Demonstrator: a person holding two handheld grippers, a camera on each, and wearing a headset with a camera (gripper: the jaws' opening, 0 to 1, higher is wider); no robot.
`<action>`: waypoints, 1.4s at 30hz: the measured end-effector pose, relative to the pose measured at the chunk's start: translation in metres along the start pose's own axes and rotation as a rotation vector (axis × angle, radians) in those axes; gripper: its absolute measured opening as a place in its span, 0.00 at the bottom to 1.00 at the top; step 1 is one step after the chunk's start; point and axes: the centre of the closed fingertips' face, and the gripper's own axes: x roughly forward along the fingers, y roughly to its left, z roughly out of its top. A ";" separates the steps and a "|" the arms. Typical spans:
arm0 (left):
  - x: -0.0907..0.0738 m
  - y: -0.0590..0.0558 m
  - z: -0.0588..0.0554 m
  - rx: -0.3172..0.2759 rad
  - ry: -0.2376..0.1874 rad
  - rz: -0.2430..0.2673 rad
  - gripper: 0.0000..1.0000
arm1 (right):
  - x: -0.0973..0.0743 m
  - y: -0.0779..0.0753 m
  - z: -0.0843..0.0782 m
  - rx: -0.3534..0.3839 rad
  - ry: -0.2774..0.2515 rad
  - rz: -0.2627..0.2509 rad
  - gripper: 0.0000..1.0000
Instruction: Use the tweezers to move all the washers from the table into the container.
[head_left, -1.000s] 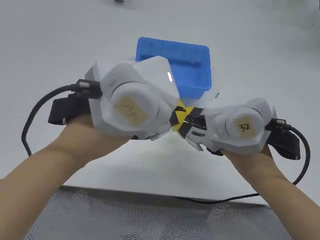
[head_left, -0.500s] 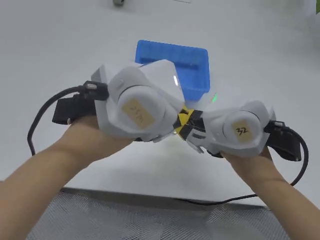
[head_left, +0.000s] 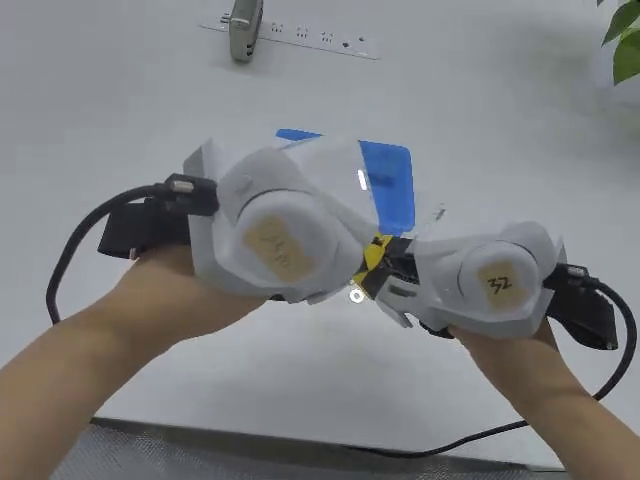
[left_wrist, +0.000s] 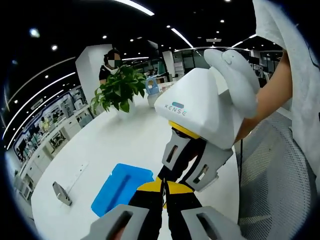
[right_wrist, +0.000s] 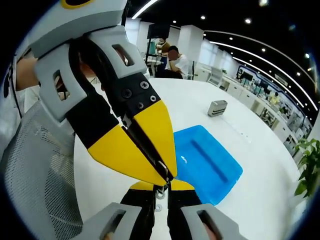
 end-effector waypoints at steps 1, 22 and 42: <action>-0.002 0.004 0.003 0.008 -0.004 0.008 0.00 | -0.001 -0.002 0.003 -0.002 -0.008 -0.005 0.04; 0.000 0.054 0.023 0.108 -0.015 0.086 0.00 | 0.007 -0.052 0.042 -0.040 -0.076 -0.074 0.04; 0.029 0.086 -0.003 0.075 0.015 0.076 0.00 | 0.043 -0.075 0.031 -0.023 -0.046 -0.078 0.04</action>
